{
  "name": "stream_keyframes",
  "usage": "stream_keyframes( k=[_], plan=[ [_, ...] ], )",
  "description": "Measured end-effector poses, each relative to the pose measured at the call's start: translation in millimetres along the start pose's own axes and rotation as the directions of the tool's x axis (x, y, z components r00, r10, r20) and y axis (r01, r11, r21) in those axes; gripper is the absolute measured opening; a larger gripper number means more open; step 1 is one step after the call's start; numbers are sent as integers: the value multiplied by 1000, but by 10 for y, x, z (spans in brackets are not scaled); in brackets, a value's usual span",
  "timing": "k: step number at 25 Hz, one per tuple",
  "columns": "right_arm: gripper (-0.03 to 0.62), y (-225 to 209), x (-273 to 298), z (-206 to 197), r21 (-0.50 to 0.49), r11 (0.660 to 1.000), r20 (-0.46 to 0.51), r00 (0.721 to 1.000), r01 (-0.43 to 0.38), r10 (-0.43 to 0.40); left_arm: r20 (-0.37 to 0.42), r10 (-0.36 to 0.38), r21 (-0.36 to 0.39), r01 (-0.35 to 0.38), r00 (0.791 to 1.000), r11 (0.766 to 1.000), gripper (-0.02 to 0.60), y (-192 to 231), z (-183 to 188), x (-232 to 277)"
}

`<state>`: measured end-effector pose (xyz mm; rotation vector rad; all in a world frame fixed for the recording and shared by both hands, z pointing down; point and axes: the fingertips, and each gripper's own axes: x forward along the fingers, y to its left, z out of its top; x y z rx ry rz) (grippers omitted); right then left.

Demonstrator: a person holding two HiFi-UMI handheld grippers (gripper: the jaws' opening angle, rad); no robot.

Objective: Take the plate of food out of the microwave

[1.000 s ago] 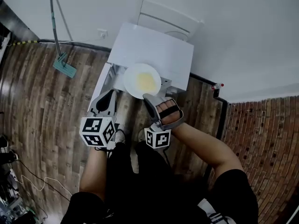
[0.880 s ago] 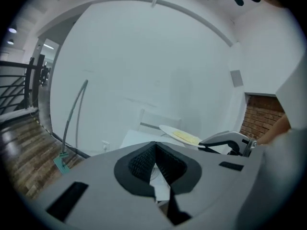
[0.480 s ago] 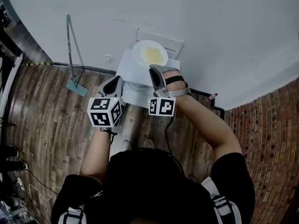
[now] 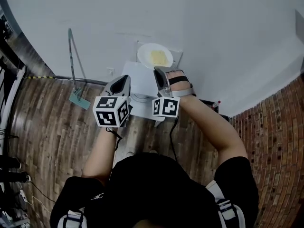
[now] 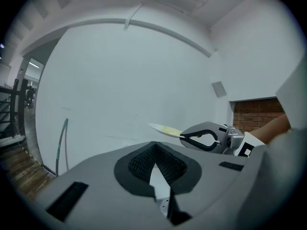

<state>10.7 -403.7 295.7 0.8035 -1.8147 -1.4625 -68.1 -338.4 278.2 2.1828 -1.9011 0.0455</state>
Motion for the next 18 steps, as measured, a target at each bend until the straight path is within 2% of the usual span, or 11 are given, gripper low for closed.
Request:
stream_keyframes(
  k=[7,18],
  plan=[
    [25,0,28,-116,-34,999,-25,1000,-15,14,-22,-16,2,16,1000,1000,-2,-80,-90,98],
    [25,64,69,-81,-84,996,-43,999,-35,32,-27,-37,7,38,999,999,-2,-89,-152,93]
  ],
)
